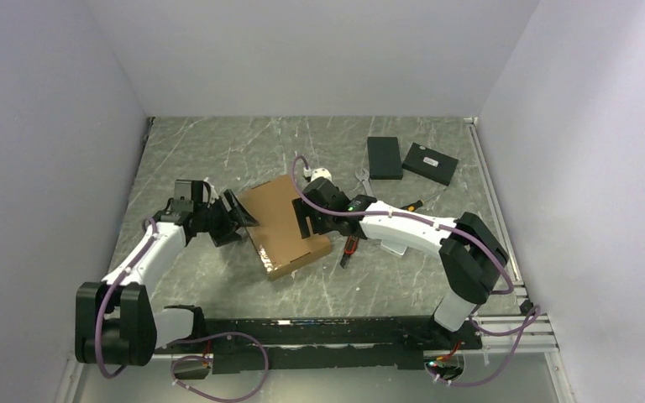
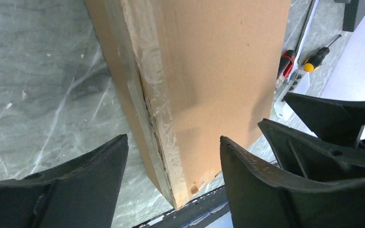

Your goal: Unpack the express box

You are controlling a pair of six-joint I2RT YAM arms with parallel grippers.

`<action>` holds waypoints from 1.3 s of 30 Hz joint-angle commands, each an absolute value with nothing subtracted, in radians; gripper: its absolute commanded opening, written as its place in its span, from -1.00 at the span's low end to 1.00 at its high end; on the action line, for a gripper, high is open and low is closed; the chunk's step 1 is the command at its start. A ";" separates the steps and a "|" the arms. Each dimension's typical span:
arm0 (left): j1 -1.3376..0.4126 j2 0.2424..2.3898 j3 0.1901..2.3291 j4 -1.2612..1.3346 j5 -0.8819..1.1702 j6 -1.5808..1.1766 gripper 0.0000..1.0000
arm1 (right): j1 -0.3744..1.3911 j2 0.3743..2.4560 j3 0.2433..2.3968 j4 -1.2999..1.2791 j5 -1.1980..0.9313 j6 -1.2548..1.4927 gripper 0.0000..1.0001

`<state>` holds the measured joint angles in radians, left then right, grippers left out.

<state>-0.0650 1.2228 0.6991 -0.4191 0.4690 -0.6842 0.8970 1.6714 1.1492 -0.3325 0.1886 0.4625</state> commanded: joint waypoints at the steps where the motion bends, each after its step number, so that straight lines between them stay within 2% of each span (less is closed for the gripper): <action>1: -0.064 1.151 0.658 -0.429 0.458 -0.698 0.45 | 0.889 1.625 1.139 -0.337 0.247 0.420 0.60; 5: -0.064 1.160 0.644 -0.401 0.495 -0.719 0.40 | 0.888 1.634 1.149 -0.333 0.239 0.416 0.60; 11: -0.064 1.169 0.642 -0.430 0.462 -0.717 0.15 | 0.888 1.646 1.157 -0.337 0.240 0.427 0.59; 20: -0.064 1.131 0.643 -0.497 0.411 -0.705 -0.06 | 0.888 1.666 1.169 -0.342 0.248 0.439 0.57; 34: -0.064 1.171 0.628 -0.466 0.413 -0.697 -0.11 | 0.888 1.655 1.163 -0.340 0.249 0.447 0.56; 39: -0.064 1.181 0.627 -0.489 0.392 -0.686 -0.21 | 0.888 1.661 1.161 -0.336 0.245 0.449 0.55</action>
